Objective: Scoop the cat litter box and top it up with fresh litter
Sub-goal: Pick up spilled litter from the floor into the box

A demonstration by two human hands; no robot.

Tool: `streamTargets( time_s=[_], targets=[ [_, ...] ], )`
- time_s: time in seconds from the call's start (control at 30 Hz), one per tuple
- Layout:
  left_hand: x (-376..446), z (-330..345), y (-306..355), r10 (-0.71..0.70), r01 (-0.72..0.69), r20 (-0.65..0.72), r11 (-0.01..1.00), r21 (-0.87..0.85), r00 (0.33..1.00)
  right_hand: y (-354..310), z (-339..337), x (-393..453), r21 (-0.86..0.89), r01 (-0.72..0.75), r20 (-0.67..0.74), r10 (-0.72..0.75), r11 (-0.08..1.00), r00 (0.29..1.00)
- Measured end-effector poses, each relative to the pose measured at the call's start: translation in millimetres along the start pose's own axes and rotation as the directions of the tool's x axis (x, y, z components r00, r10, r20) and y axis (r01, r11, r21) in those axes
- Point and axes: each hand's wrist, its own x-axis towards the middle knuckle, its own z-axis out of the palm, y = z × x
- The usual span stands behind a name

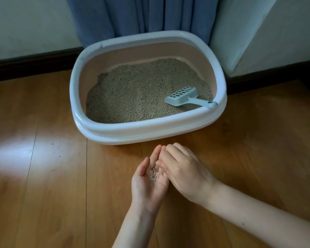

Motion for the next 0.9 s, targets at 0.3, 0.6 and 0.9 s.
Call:
streamTargets(
  time_s=[0.3, 0.6, 0.9],
  targets=[
    [-2, 14, -4, -0.015, 0.002, -0.105, 0.993, -0.122, 0.994, 6, -6, -2, 0.068, -0.026, 0.02, 0.024, 0.997, 0.999],
    [-17, 32, -5, -0.041, 0.032, -0.041, 0.981, -0.194, 0.998, 8, -16, -4, 0.078, -0.085, 0.006, 0.085, 0.993, 0.996],
    [-33, 75, 8, -0.008, 0.025, 0.079, 0.976, -0.215, 0.997, 54, -84, 60, -0.042, -0.148, -0.148, 0.14, 0.988, 0.979]
  ],
)
